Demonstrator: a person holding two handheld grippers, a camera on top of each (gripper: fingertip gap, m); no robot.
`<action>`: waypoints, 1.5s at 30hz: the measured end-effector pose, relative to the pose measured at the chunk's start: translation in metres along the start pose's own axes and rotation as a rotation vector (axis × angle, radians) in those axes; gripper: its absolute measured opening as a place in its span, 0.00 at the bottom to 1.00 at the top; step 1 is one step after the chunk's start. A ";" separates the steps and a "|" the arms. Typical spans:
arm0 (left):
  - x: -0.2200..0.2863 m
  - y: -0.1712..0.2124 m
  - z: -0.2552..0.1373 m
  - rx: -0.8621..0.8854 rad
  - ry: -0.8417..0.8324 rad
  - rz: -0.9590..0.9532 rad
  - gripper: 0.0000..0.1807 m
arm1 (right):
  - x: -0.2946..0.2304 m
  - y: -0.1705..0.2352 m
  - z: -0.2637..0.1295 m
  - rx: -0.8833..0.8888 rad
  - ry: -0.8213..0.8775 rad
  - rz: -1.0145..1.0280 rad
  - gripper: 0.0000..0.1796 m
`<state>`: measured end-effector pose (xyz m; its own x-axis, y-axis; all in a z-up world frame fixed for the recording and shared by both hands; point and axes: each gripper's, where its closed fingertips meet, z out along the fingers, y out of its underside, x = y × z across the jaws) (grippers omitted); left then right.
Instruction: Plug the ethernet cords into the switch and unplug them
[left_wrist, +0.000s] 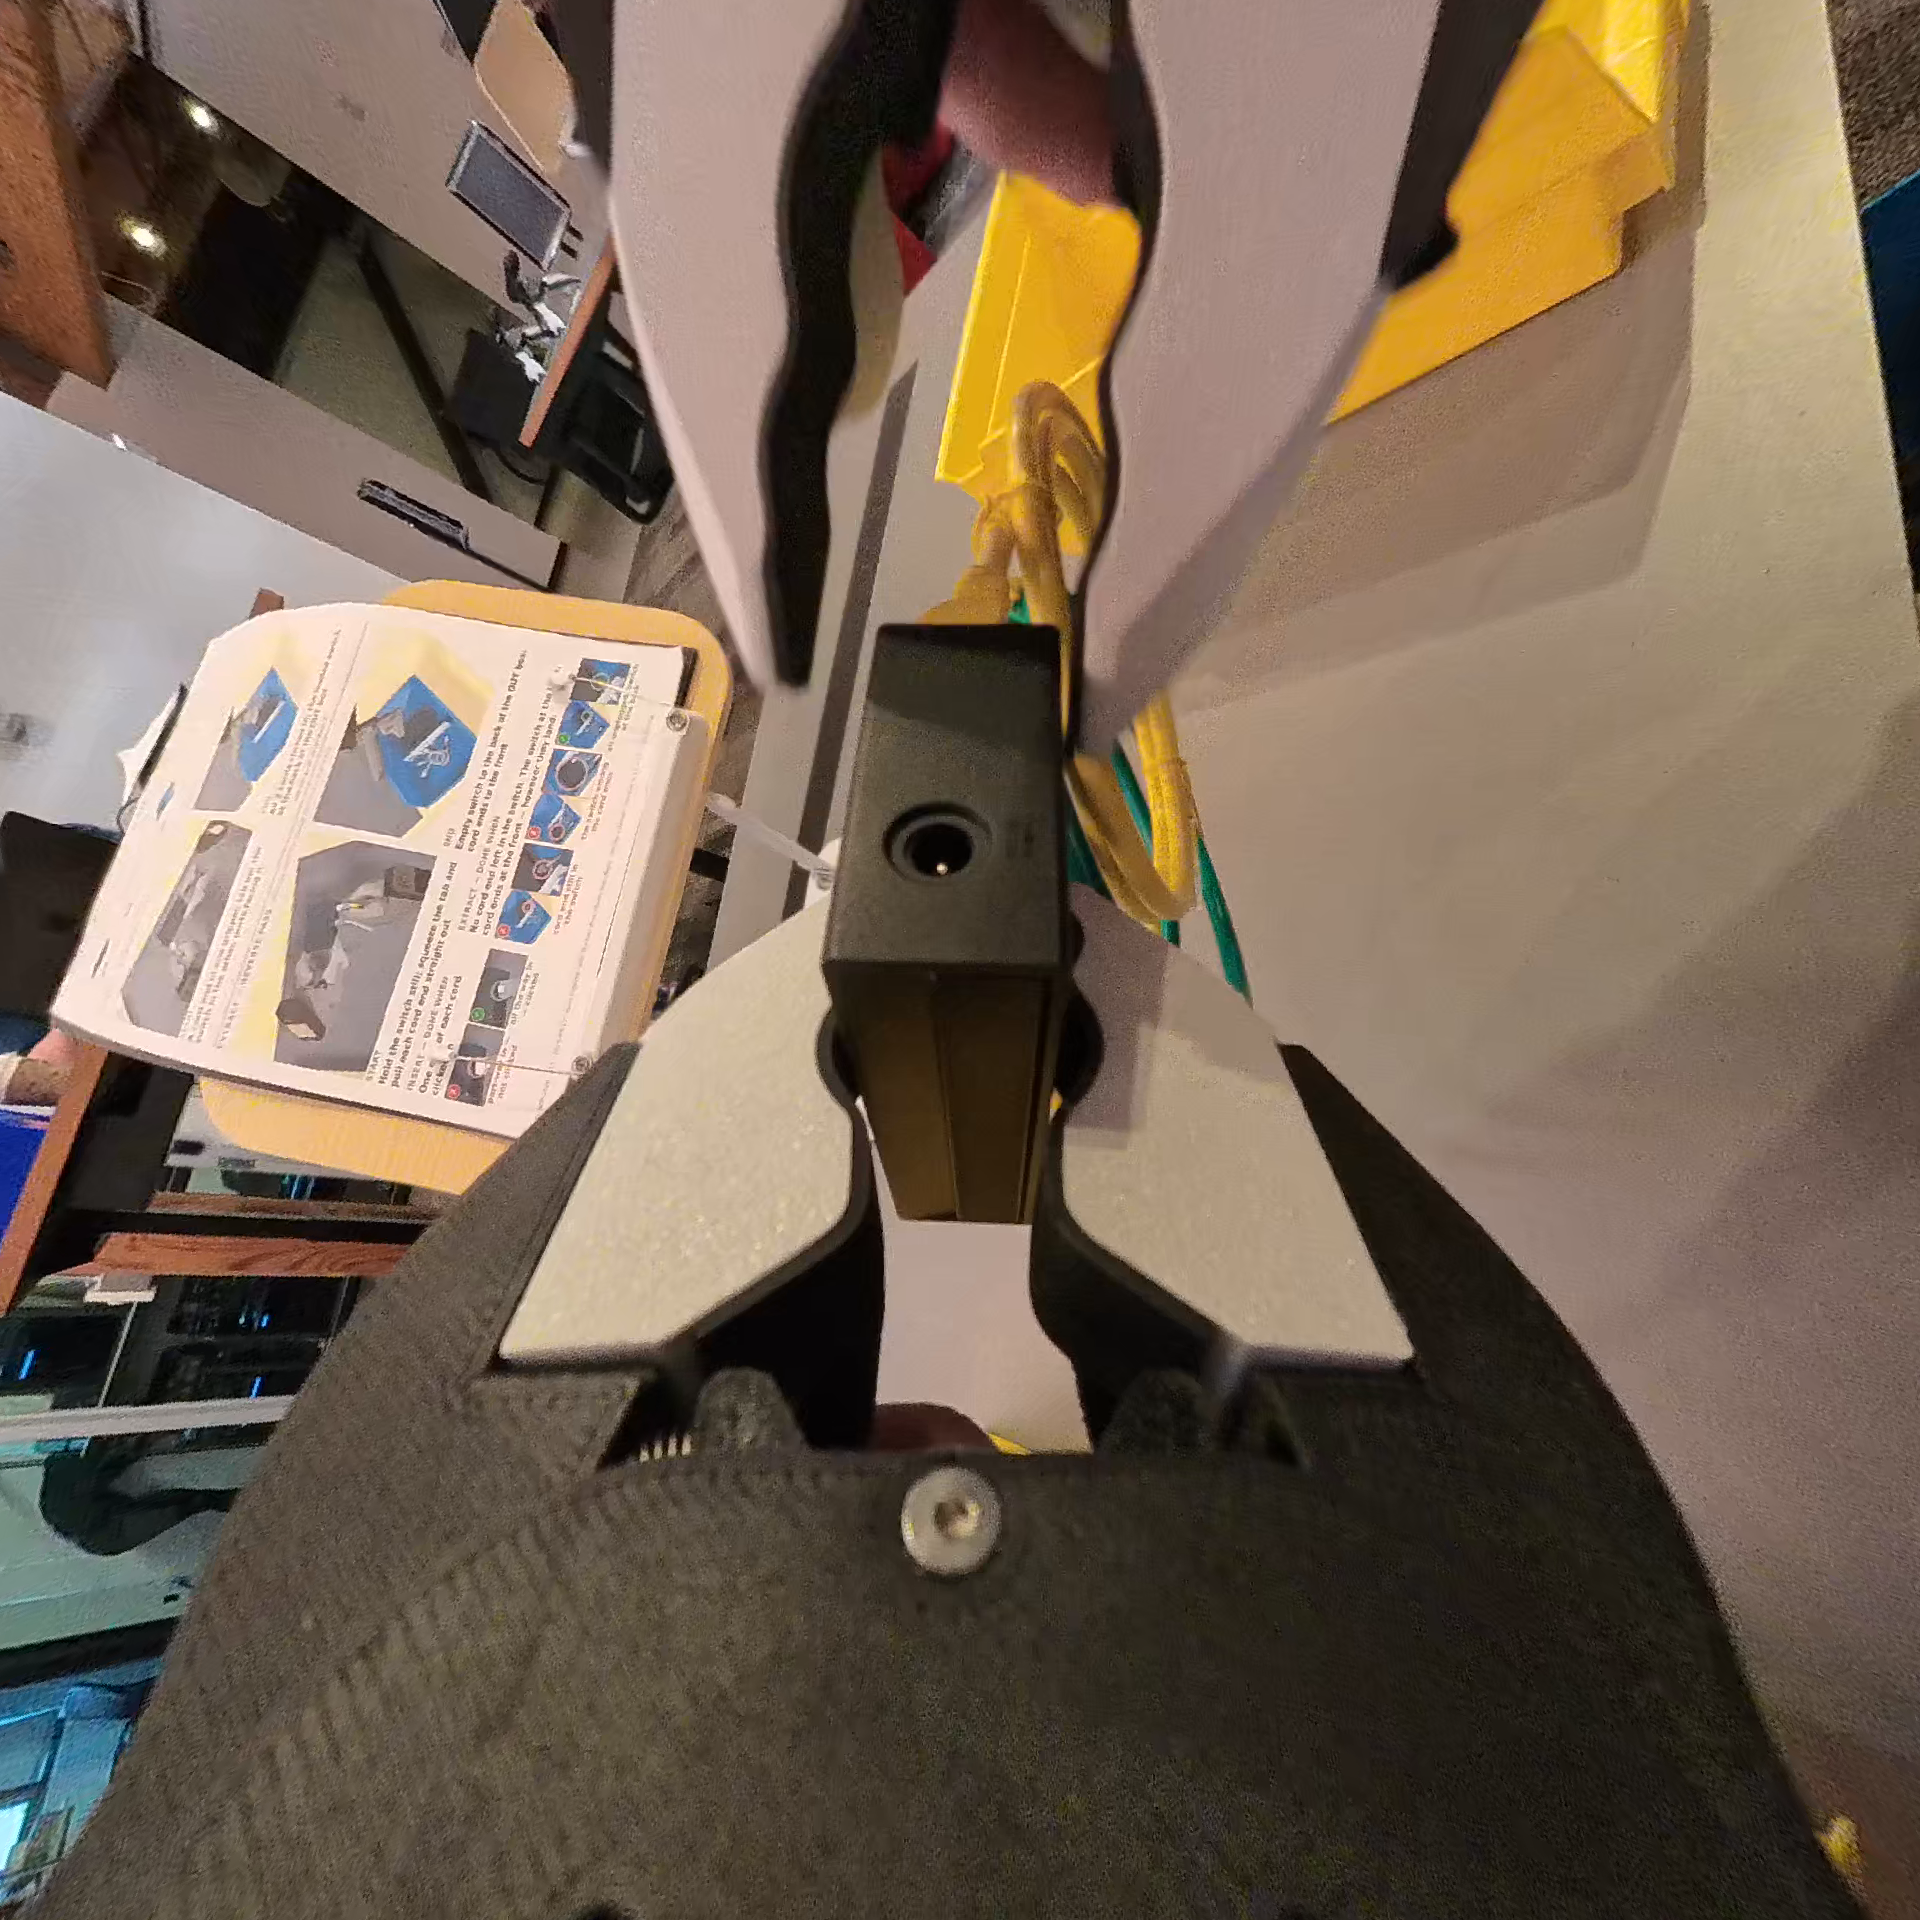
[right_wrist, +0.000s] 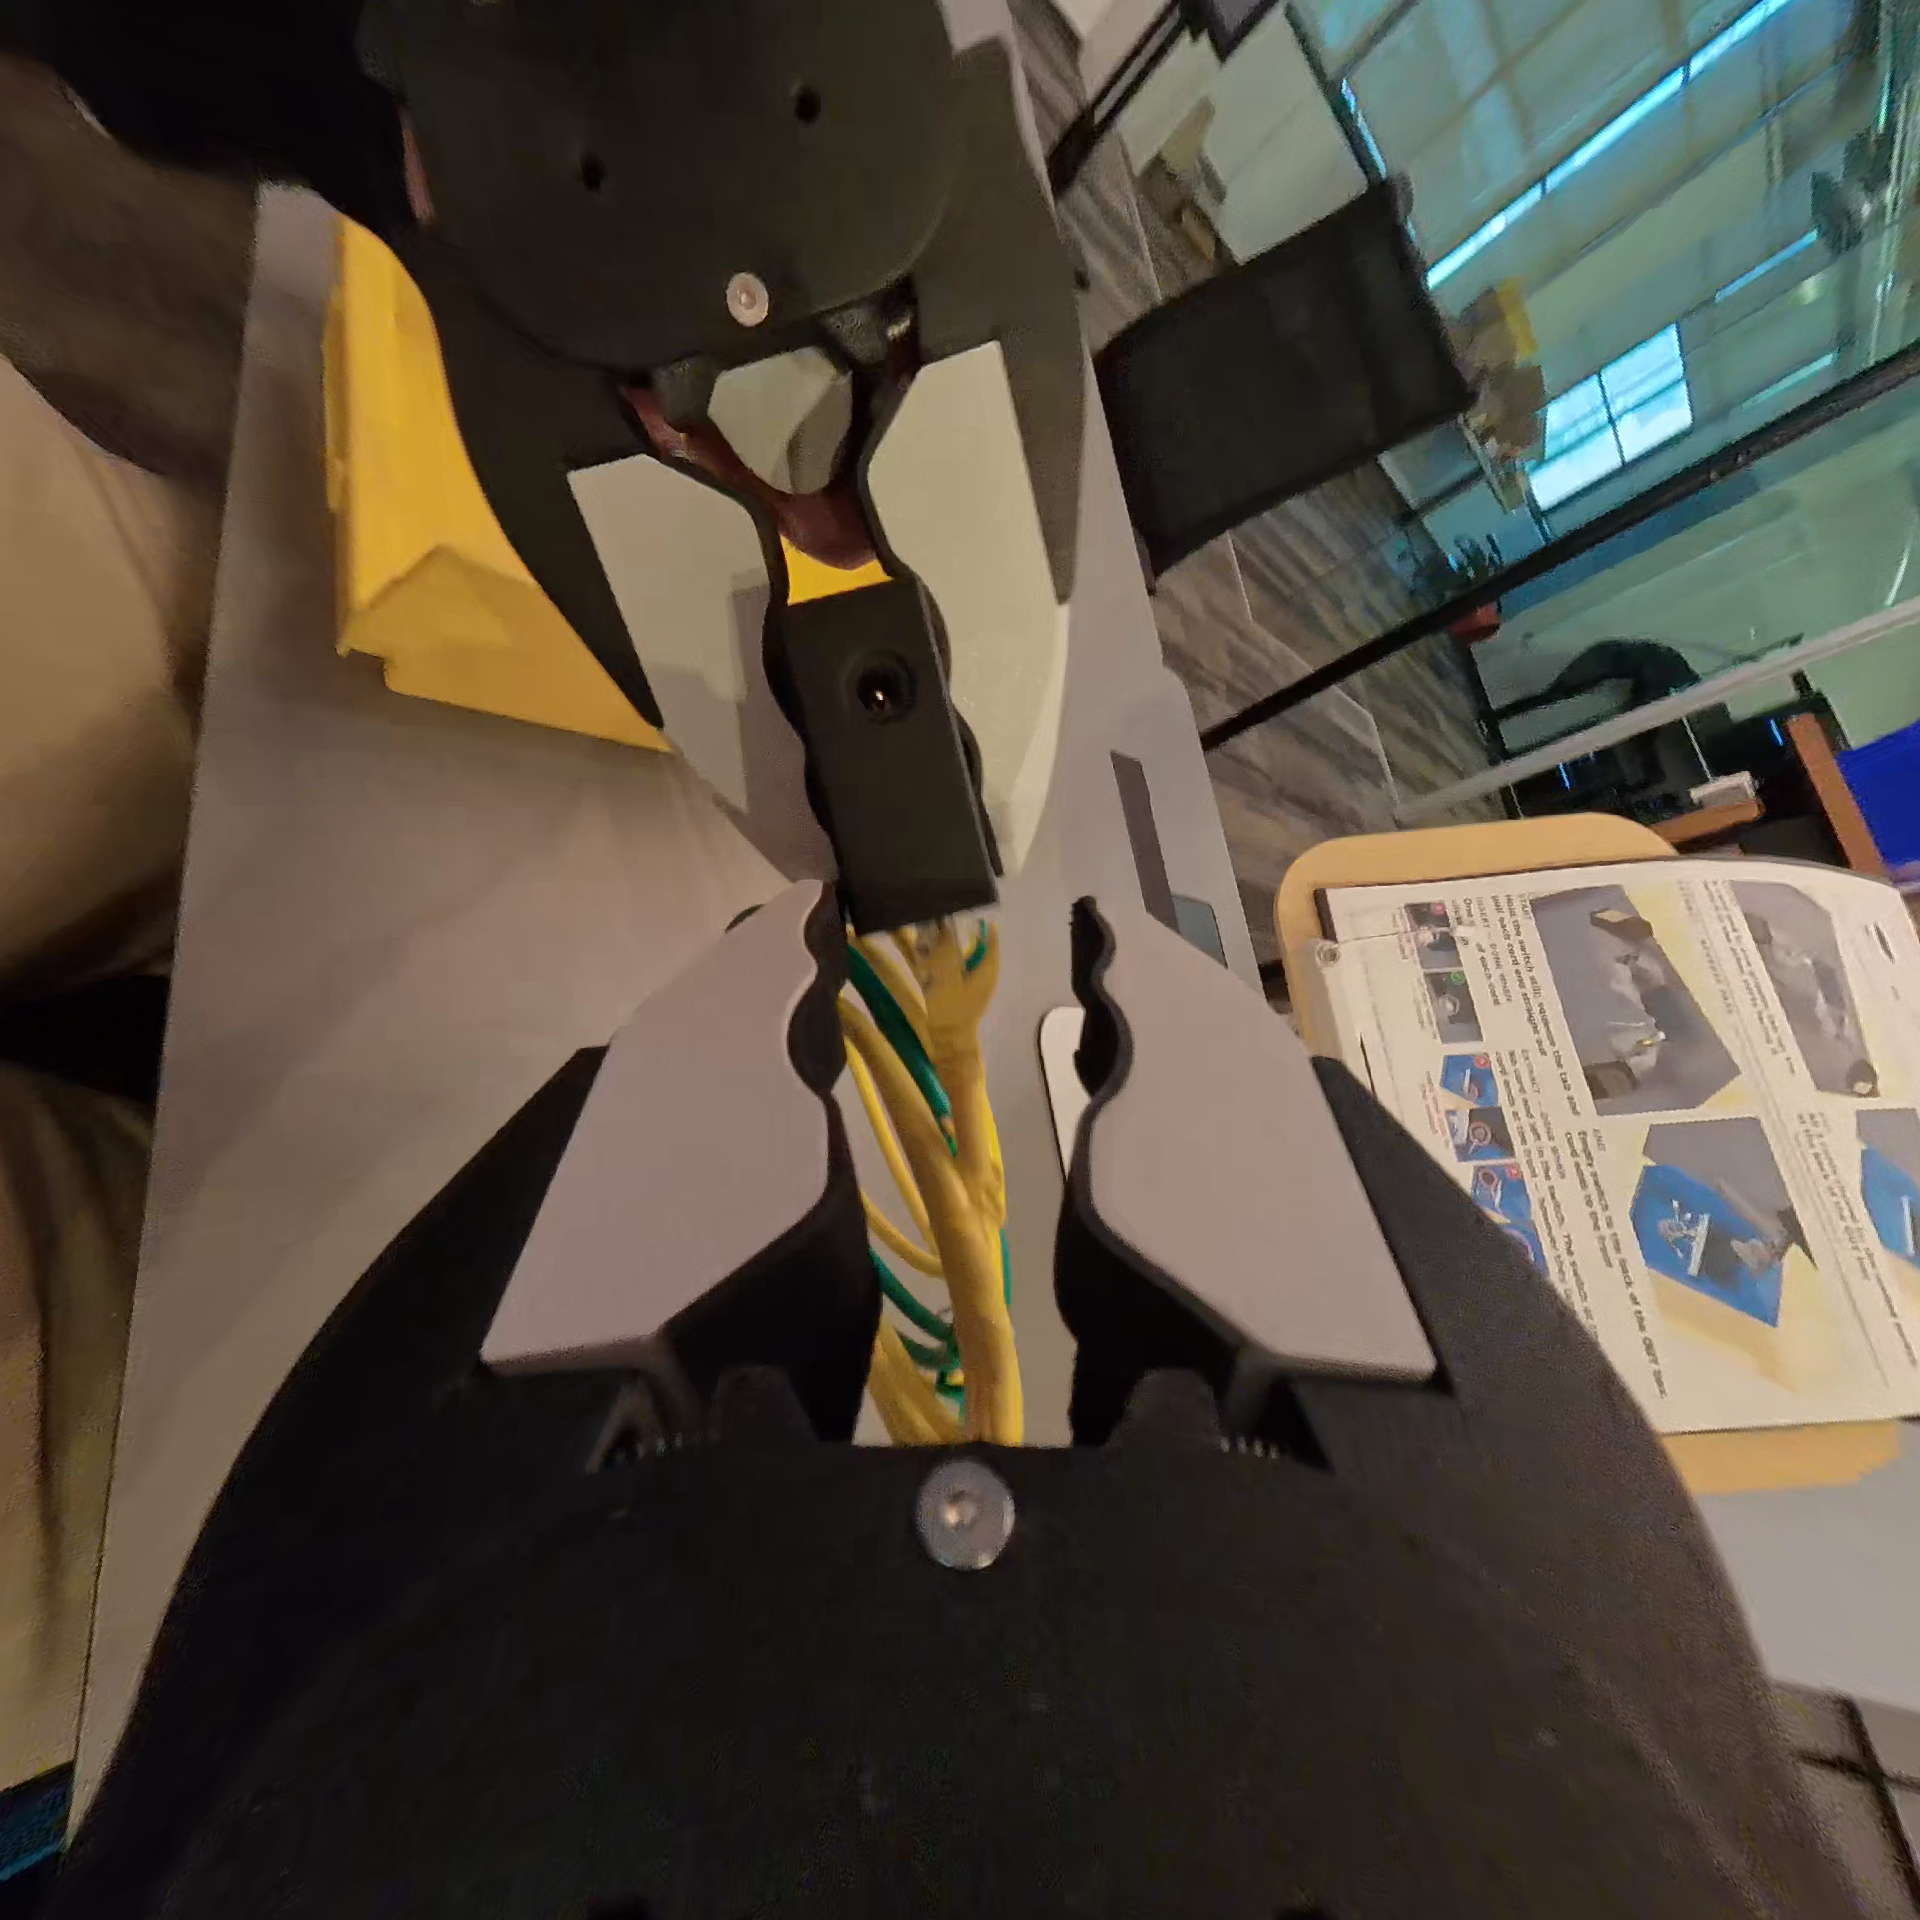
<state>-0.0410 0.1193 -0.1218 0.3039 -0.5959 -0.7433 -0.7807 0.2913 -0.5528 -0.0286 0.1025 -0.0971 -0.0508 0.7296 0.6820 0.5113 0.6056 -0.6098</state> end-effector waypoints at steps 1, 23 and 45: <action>-0.001 0.001 -0.001 0.008 0.000 -0.006 0.16 | 0.002 -0.001 -0.008 0.029 -0.010 -0.002 0.22; 0.014 -0.032 -0.016 0.133 0.104 0.013 0.17 | -0.017 -0.008 -0.015 0.016 0.007 -0.275 0.07; 0.027 -0.038 -0.016 0.200 0.216 -0.083 0.17 | -0.027 -0.006 -0.023 -0.119 -0.056 -0.327 0.06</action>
<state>-0.0118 0.0796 -0.1147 0.2228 -0.7629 -0.6070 -0.6288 0.3633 -0.6875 -0.0108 0.0719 -0.1029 -0.2736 0.5216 0.8082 0.5566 0.7711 -0.3092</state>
